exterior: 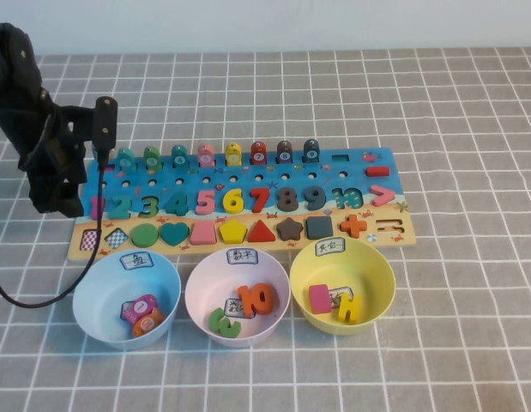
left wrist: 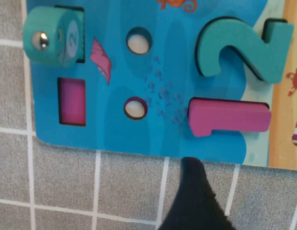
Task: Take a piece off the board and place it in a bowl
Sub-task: Pick up the "number 1"
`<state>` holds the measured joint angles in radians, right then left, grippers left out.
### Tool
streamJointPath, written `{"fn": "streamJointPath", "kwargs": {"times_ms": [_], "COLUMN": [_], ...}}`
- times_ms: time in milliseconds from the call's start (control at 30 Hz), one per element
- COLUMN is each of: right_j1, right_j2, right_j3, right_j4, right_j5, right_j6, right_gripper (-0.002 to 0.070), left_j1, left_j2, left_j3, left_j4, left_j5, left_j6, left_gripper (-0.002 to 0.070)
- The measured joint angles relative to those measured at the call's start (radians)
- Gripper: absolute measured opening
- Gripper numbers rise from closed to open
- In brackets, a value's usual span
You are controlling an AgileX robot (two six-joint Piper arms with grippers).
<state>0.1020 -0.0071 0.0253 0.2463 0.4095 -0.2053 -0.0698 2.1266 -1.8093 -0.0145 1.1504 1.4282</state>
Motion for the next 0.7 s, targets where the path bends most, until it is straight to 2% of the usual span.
{"fn": "streamJointPath", "kwargs": {"times_ms": [367, 700], "right_j1": [0.000, 0.000], "right_j2": [-0.002, -0.002], "right_j3": [0.000, 0.000], "right_j4": [0.000, 0.000], "right_j5": [0.000, 0.000], "right_j6": [0.000, 0.000], "right_gripper": [-0.0017, -0.0017], "left_j1": [0.006, 0.008], "left_j2": [0.022, 0.057], "left_j3": [-0.007, -0.080], "left_j4": [-0.086, -0.113], "left_j5": [0.000, 0.026], "left_j6": [0.000, 0.028], "left_gripper": [0.0427, 0.0427]}}
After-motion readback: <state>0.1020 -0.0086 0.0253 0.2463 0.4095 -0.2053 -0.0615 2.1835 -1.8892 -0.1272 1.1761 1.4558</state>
